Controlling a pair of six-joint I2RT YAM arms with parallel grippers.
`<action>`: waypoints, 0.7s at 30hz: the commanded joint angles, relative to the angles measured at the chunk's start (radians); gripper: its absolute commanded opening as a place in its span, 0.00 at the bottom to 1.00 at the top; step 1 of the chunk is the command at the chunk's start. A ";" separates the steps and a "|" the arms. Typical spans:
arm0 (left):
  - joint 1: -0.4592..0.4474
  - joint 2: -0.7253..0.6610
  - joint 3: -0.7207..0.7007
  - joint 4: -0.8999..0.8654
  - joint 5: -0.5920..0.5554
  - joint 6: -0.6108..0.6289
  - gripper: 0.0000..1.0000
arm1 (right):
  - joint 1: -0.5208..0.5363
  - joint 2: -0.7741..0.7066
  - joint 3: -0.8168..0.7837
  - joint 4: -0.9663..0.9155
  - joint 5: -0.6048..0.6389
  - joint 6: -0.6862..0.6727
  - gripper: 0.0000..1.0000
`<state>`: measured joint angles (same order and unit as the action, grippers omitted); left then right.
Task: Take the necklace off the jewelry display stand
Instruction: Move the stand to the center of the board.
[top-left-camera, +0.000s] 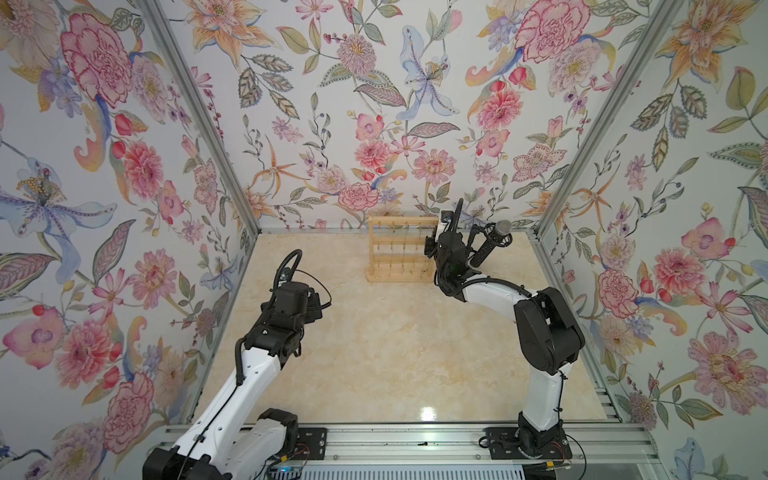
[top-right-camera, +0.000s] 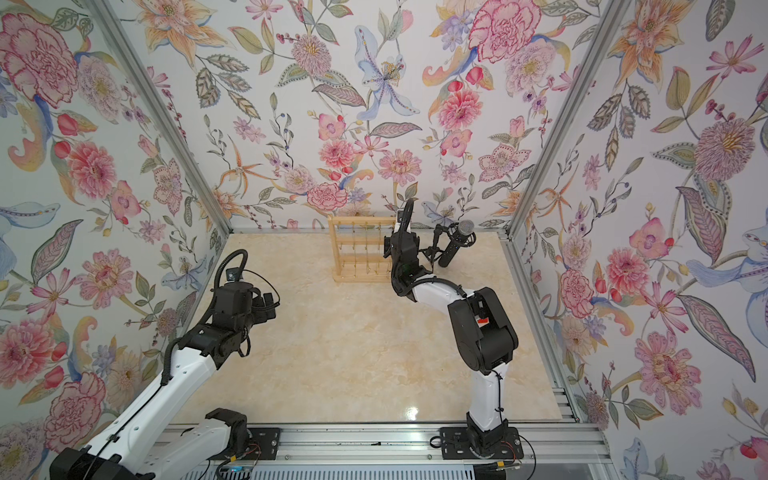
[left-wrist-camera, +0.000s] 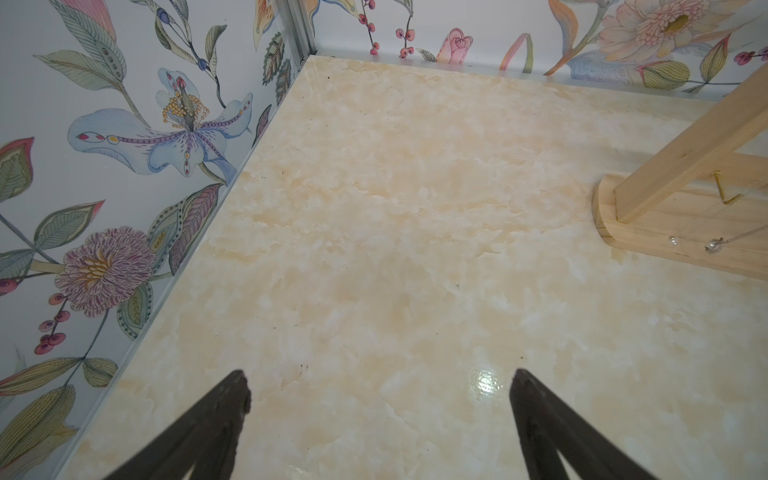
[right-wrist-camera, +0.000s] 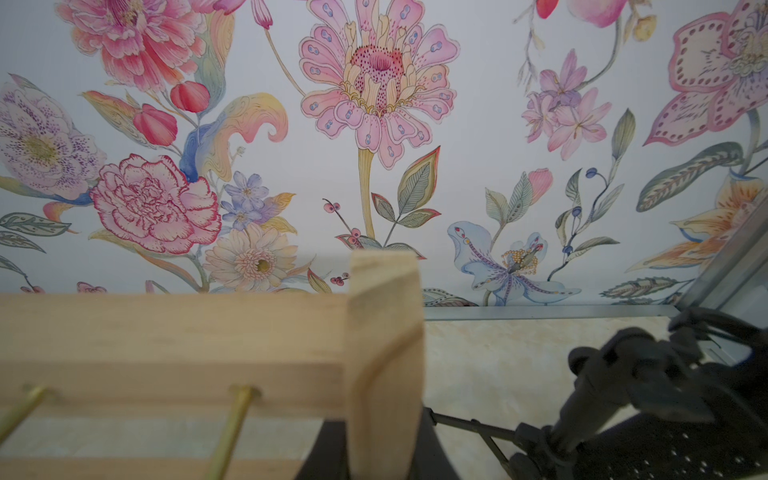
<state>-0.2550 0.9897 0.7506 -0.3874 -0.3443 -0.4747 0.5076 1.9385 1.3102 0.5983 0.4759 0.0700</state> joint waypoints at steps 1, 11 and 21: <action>0.010 0.014 -0.011 0.010 -0.005 0.013 0.99 | -0.026 -0.039 -0.031 0.010 -0.005 -0.030 0.00; 0.010 0.017 -0.021 0.031 0.070 0.048 0.99 | -0.053 -0.040 -0.054 0.041 -0.013 -0.025 0.00; 0.006 -0.011 -0.042 0.053 0.092 0.073 0.99 | -0.064 -0.032 -0.060 0.058 -0.024 -0.003 0.00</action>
<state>-0.2543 0.9909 0.7216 -0.3531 -0.2642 -0.4229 0.4580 1.9182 1.2724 0.6262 0.4435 0.0639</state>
